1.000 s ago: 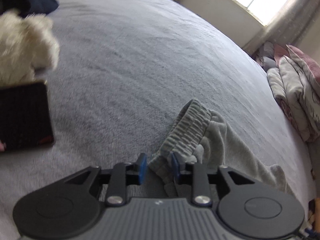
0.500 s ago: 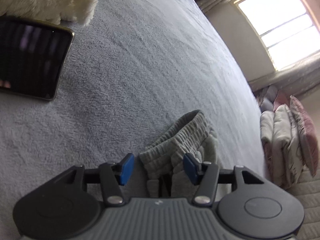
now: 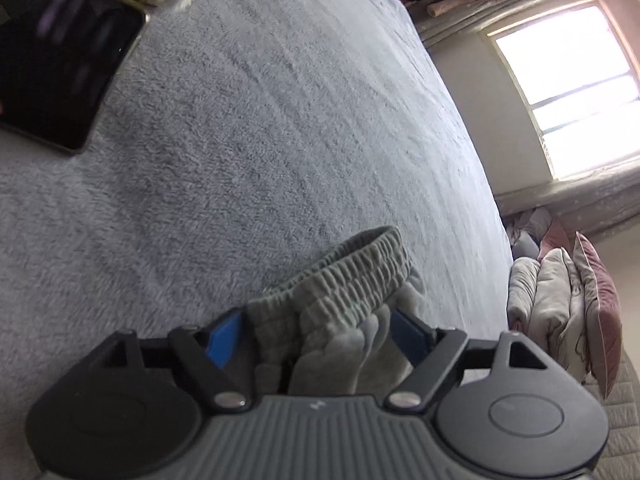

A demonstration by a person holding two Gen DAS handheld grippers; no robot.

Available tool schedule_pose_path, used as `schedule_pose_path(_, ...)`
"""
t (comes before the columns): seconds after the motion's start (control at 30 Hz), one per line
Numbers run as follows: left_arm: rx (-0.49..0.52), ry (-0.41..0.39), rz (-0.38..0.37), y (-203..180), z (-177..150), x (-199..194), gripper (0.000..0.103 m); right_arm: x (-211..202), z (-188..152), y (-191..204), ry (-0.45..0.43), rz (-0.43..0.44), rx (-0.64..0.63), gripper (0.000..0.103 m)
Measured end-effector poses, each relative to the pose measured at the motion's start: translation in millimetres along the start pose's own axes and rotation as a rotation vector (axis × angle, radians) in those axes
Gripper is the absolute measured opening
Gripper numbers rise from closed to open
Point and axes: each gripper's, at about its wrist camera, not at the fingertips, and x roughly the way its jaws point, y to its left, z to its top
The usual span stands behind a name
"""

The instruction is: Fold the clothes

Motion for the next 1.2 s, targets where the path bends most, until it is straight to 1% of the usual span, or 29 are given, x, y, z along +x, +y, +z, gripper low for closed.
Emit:
schedule_pose_path(0.1,0.01,-0.006,0.011,-6,1,5,0.081,-1,0,2,-0.002,0.003,-0.006,0.071)
schedule_pose_path(0.13,0.029,-0.009,0.02,-10,0,6,0.077,-1,0,2,-0.002,0.004,-0.007,0.071)
schedule_pose_path(0.2,0.063,-0.021,0.049,-13,-2,7,0.065,-2,-1,1,-0.003,0.006,-0.007,0.071)
schedule_pose_path(0.27,0.069,-0.027,0.053,-12,-1,6,0.056,-2,-1,0,-0.004,0.006,-0.004,0.071)
schedule_pose_path(0.33,0.075,-0.034,0.047,-12,-1,3,0.044,-3,-2,-1,-0.004,0.005,0.001,0.071)
schedule_pose_path(0.43,0.092,-0.052,0.031,-11,-2,-6,0.038,-4,-3,-2,-0.006,0.004,0.006,0.071)
schedule_pose_path(0.53,0.101,-0.055,0.022,-12,-1,-8,0.037,-4,-3,-2,-0.005,0.002,0.009,0.071)
schedule_pose_path(0.7,0.084,-0.04,0.013,-11,4,-7,0.035,-3,-3,-1,-0.004,0.003,0.009,0.071)
schedule_pose_path(0.83,0.076,-0.035,-0.017,-11,12,-16,0.032,-3,-3,-1,-0.002,0.003,0.012,0.071)
schedule_pose_path(1.0,0.128,-0.05,-0.022,-13,10,-23,0.032,-2,-4,-1,0.0,0.008,0.012,0.071)
schedule_pose_path(1.2,0.131,-0.049,-0.052,-13,15,-30,0.03,-1,-4,1,-0.001,0.013,0.008,0.071)
